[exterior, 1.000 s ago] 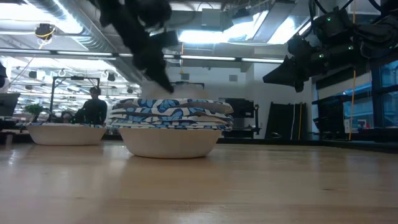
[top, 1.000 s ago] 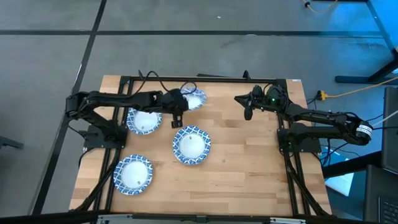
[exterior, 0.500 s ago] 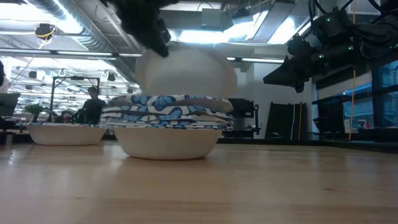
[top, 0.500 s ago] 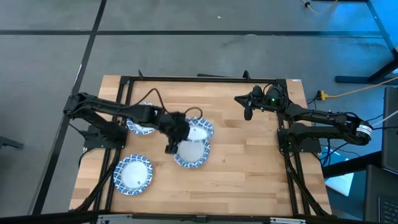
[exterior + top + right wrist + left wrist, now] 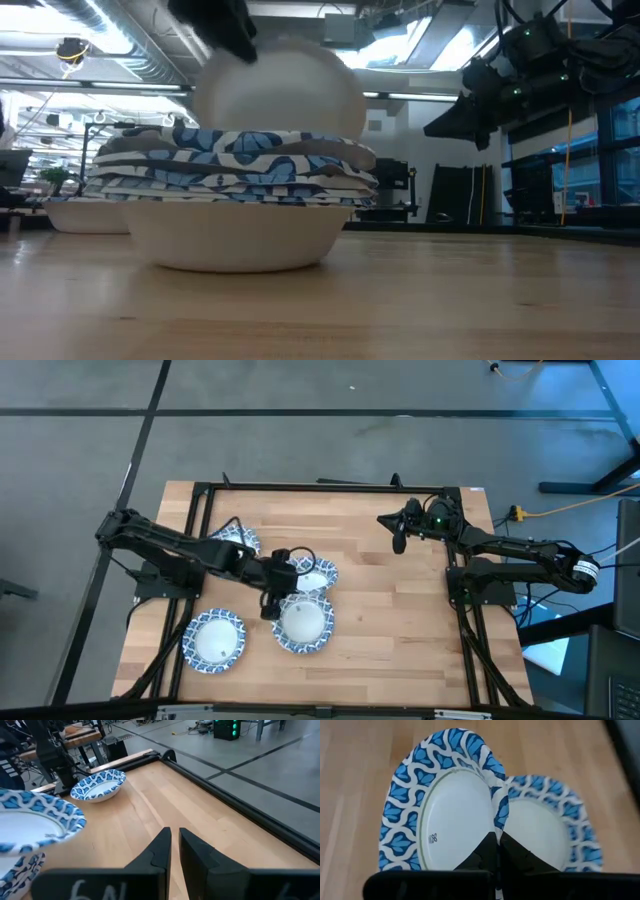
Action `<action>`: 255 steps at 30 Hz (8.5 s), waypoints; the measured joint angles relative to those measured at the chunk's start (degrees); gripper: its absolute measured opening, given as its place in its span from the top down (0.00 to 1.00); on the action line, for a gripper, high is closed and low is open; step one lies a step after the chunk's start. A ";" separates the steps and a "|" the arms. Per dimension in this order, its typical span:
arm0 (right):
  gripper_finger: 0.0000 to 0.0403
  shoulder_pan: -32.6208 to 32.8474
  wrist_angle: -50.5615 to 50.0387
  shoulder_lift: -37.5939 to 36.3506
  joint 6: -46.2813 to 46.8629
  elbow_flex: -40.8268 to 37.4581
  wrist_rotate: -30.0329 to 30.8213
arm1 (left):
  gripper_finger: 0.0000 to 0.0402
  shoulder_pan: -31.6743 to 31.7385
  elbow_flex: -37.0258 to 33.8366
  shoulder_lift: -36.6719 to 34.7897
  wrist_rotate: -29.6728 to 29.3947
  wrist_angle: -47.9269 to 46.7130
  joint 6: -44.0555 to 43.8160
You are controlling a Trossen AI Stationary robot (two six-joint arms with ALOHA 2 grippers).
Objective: Nest bowls inside each other
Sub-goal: Stack the blue patterned bowl on the stacked blue patterned bowls
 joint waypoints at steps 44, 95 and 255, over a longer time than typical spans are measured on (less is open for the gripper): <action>0.91 0.00 -4.32 0.00 -0.12 0.02 0.48 | 1.00 5.52 -0.04 6.19 0.42 -6.61 0.79; 0.91 -0.02 -4.61 0.00 -2.19 -0.02 0.53 | 0.70 20.84 -0.09 4.77 9.68 -3.66 5.88; 0.91 -0.02 -4.35 -0.02 -2.74 -0.02 4.51 | 0.99 11.51 6.49 14.57 -6.46 -17.80 -8.06</action>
